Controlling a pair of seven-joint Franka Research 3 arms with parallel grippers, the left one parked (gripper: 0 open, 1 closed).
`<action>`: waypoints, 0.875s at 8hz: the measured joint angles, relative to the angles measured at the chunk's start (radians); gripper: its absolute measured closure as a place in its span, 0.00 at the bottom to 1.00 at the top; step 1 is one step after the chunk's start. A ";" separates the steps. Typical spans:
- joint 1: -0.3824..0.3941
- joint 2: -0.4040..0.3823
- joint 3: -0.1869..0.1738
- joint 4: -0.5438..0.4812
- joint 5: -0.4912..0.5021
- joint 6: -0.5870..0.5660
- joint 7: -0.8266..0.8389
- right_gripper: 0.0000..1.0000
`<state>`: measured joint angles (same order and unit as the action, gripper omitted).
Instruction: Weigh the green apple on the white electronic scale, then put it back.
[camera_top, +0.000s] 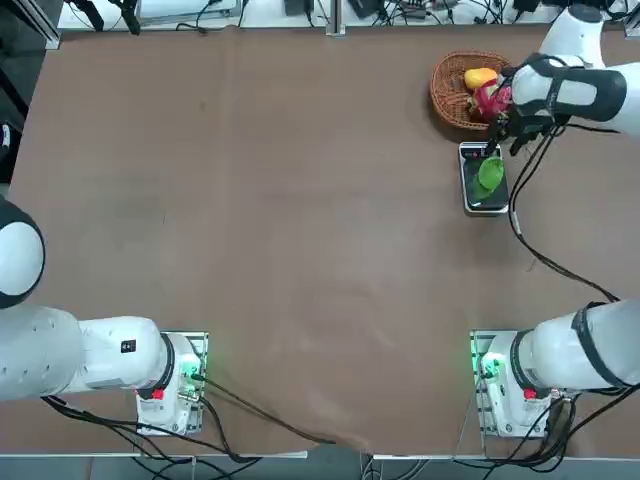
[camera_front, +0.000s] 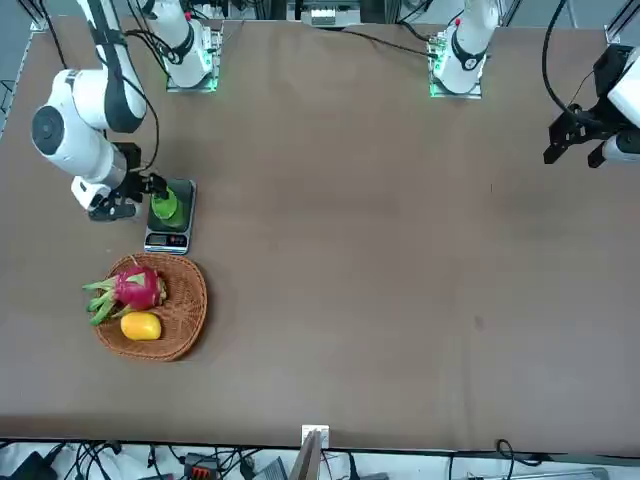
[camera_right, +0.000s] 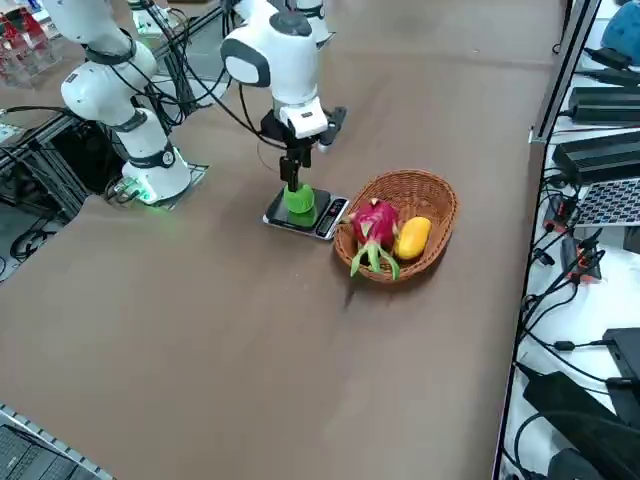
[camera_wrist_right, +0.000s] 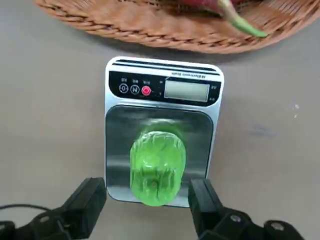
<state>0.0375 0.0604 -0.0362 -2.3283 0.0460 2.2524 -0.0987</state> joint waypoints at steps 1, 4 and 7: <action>0.000 0.010 0.000 -0.007 0.000 0.016 0.000 0.00; 0.000 0.041 0.000 -0.027 0.000 0.064 0.000 0.00; 0.000 0.084 0.000 -0.030 0.000 0.091 -0.002 0.00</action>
<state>0.0375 0.1442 -0.0362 -2.3579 0.0460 2.3438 -0.1006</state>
